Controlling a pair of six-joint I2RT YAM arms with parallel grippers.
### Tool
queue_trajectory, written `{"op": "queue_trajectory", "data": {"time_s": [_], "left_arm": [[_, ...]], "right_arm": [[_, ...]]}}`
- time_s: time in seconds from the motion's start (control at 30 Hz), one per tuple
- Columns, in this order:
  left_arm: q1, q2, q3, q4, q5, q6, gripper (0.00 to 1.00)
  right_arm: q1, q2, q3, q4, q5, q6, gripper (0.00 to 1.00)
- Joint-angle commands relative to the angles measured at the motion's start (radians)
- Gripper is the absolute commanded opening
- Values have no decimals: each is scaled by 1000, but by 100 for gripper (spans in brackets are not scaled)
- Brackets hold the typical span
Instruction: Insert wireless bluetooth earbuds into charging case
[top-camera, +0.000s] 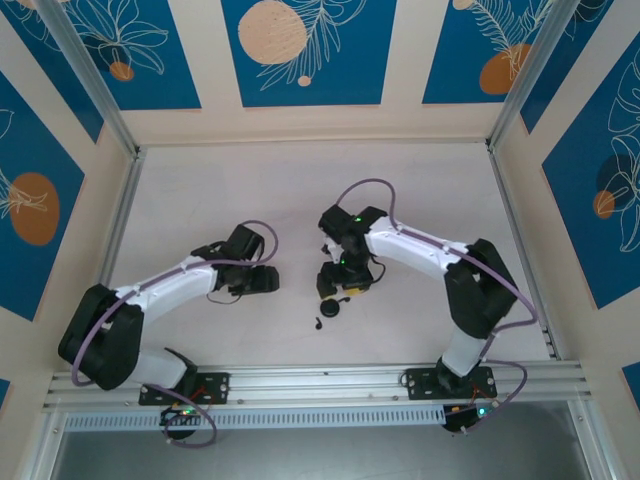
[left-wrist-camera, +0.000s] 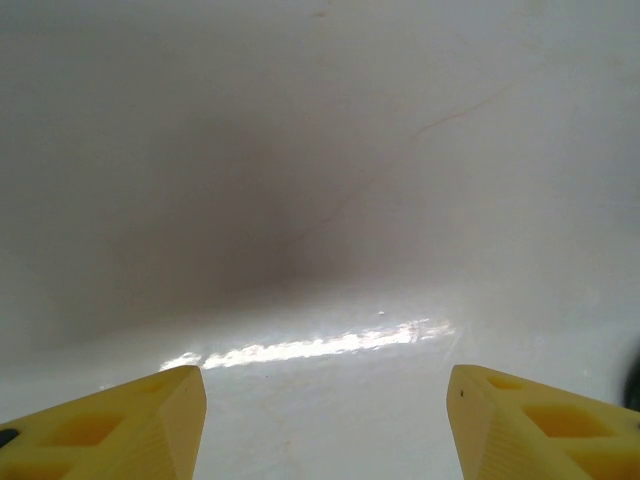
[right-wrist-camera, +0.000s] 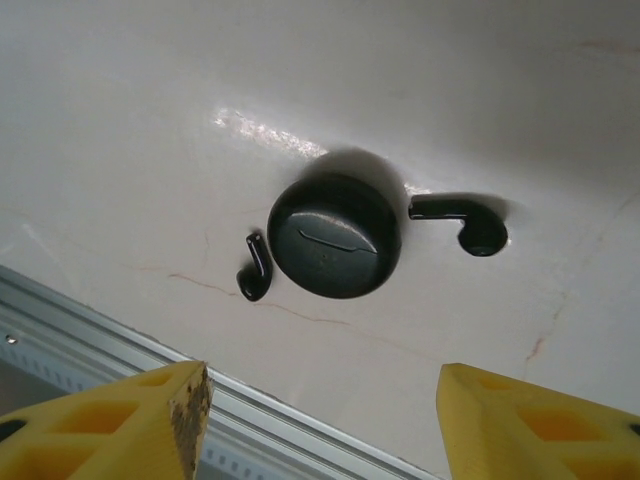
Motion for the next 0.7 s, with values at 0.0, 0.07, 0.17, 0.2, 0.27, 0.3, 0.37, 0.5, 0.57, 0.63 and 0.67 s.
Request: {"op": "queue_trajectory", "data": {"time_s": [0.0,0.07,0.17,0.2,0.27,0.3,0.37,0.5,0.57,0.63,0.67], "left_arm": [[38,-48,-42,29,6,-2,64],[56,-66,-58,36,13,5,64],[80,-82,-78,50,27,17,64],[86,-85,-85,54,30,20,64],[97,-87,-93,64,39,28,64],[103,-87,-96,68,46,33,64],[112,-84,-100,74,59,42,64],[130,-81,-114,93,82,55,64],[139,-81,-118,101,94,60,64],[146,-77,-124,107,105,64,64],[148,-78,-126,109,109,65,64]], "right_arm": [[38,64,61,-107,22,107,62],[54,105,86,-119,24,134,63],[67,166,120,-149,41,166,65],[70,181,128,-154,43,177,66],[73,209,142,-155,40,194,67],[77,220,151,-157,42,204,68],[82,243,166,-165,47,217,69],[89,284,178,-158,41,231,70],[93,301,186,-154,37,237,70],[96,317,196,-155,40,243,69],[97,324,199,-155,42,245,69]]}}
